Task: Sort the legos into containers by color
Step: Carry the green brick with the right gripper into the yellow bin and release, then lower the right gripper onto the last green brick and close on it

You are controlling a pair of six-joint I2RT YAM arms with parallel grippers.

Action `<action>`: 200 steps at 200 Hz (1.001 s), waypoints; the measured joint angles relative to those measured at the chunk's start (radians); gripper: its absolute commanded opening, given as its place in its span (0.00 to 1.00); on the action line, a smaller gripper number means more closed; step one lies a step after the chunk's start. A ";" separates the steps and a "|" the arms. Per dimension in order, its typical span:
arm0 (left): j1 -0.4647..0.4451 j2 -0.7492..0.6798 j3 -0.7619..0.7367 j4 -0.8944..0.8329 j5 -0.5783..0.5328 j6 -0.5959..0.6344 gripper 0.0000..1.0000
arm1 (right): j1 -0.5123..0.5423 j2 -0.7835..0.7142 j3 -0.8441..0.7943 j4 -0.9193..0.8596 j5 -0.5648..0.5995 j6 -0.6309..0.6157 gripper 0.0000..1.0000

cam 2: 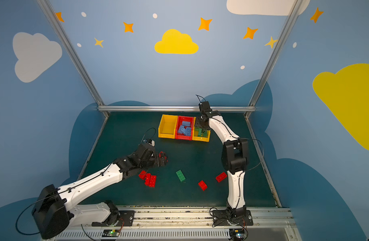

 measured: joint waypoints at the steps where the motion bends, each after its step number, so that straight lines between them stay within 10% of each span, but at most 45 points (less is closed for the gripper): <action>1: 0.002 0.005 0.004 0.000 0.000 0.002 1.00 | -0.003 0.010 0.009 -0.002 0.000 -0.002 0.45; 36: 0.036 0.080 0.072 -0.002 0.007 0.026 1.00 | -0.036 0.184 0.210 -0.058 -0.035 -0.033 0.79; 79: 0.063 0.086 0.074 -0.022 0.033 0.033 1.00 | -0.043 0.164 0.215 -0.090 -0.048 -0.061 0.87; 200: 0.052 -0.446 -0.263 -0.036 0.097 -0.032 1.00 | 0.348 -0.690 -0.734 -0.024 -0.061 -0.025 0.87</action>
